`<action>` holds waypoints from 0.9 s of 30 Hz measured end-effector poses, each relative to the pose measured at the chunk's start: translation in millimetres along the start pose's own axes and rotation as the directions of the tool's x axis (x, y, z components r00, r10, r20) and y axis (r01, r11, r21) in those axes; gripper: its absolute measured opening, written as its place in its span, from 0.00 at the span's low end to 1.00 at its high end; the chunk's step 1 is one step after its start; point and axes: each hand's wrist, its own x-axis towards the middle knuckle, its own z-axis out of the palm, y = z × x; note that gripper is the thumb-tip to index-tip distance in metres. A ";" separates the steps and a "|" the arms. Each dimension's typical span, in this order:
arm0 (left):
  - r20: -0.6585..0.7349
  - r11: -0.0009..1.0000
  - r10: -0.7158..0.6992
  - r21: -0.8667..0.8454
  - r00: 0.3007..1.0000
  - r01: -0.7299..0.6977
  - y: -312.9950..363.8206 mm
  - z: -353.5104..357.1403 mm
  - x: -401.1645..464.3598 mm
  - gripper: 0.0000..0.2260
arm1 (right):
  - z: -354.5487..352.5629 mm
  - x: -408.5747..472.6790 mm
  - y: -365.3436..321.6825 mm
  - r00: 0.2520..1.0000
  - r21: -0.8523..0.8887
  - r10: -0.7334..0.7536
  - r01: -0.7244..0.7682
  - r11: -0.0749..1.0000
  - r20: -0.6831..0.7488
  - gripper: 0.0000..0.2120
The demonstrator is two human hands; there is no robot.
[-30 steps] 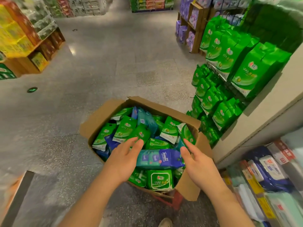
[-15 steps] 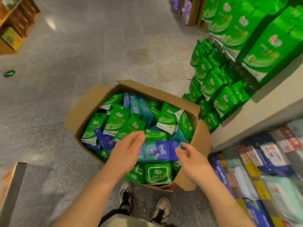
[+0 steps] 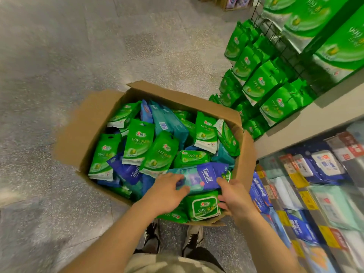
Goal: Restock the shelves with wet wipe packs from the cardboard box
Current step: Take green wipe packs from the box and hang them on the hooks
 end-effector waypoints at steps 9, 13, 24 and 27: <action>0.082 0.995 0.096 0.016 0.992 -0.098 -21.9 -10.5 -1.3 0.23 | 22.4 -11.3 0.6 0.990 0.353 0.076 -0.028 0.935 -0.121 0.07; 0.089 0.994 0.106 -0.006 0.990 -0.105 -29.1 -18.8 -2.2 0.23 | 31.4 -19.2 1.2 0.988 0.457 0.091 -0.024 0.889 -0.126 0.05; -0.529 0.994 0.039 -0.063 0.848 -0.085 -51.6 -68.3 18.2 0.24 | 61.9 -35.0 -6.1 0.914 0.213 -0.058 0.155 0.965 -0.400 0.33; -0.378 0.994 -0.050 -0.108 0.924 0.010 -46.2 -65.7 26.5 0.33 | 67.2 -42.1 -7.3 0.901 0.063 -0.133 0.174 0.983 -0.412 0.35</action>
